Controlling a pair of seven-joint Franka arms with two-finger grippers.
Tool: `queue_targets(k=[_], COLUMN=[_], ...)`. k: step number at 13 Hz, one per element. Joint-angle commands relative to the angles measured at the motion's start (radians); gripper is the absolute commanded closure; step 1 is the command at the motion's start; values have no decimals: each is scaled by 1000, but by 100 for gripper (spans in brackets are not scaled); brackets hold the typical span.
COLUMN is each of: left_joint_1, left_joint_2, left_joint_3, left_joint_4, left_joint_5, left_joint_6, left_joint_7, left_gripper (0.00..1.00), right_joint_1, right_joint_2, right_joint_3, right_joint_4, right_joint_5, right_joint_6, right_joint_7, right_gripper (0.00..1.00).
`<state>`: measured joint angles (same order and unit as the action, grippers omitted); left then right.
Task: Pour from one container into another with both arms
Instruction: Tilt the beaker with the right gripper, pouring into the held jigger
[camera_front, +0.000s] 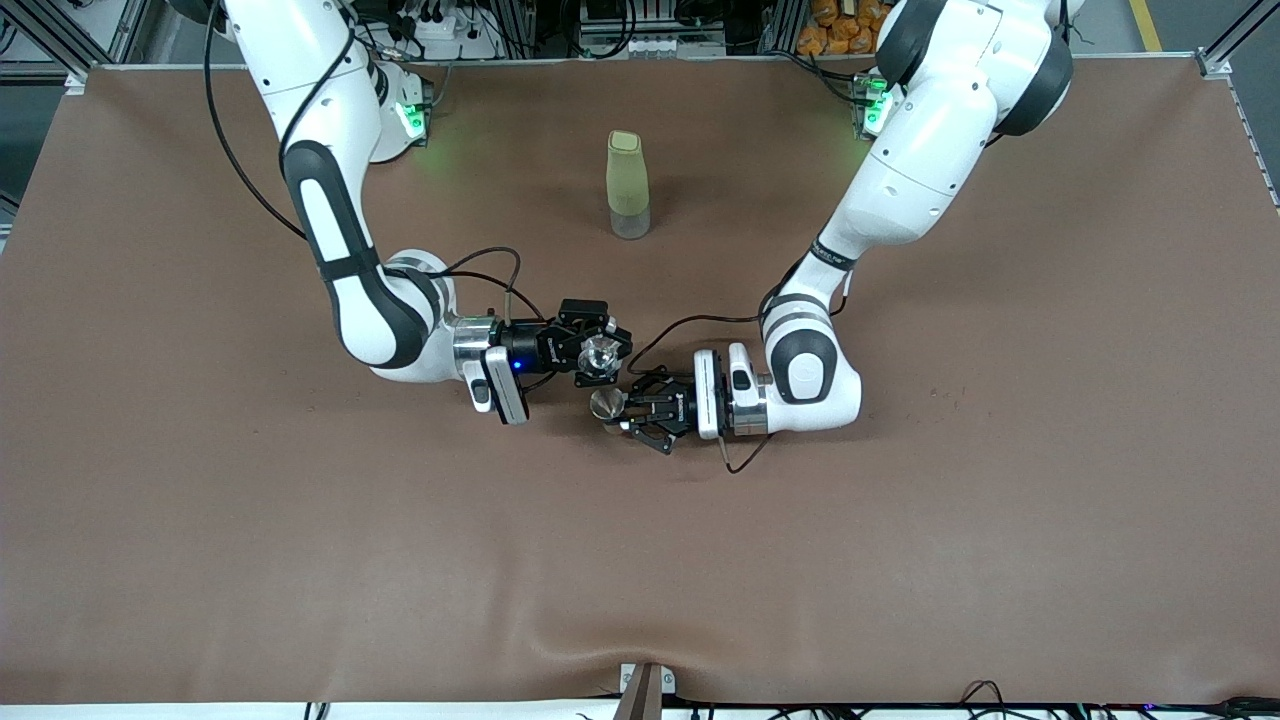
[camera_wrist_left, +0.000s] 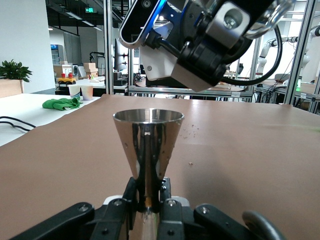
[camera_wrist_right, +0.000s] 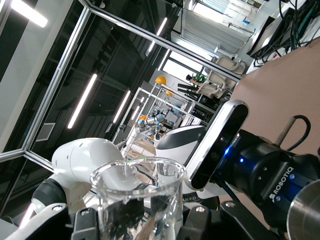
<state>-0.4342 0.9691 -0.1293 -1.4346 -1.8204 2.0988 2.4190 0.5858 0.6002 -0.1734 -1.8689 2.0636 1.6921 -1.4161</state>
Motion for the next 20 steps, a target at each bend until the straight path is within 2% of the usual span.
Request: queue_targets(k=[1, 13, 20], left_joint_1=[-8, -17, -14], left_joint_2=[10, 5, 2], left_joint_3=[3, 2, 0], left_joint_4=[17, 16, 14], left_joint_5=[-39, -57, -56], left_joint_6=[9, 9, 9], left_joint_7=[22, 26, 29], left_gripper=[100, 100, 100], right_joint_1=[5, 3, -6], right_joint_2=[-14, -13, -8], right_joint_3=[-5, -5, -6], right_joint_4=[-4, 33, 28], right_joint_5=[13, 9, 9], right_joint_6=[-6, -8, -46], right_joint_7=[75, 379, 460], right_gripper=[100, 100, 100])
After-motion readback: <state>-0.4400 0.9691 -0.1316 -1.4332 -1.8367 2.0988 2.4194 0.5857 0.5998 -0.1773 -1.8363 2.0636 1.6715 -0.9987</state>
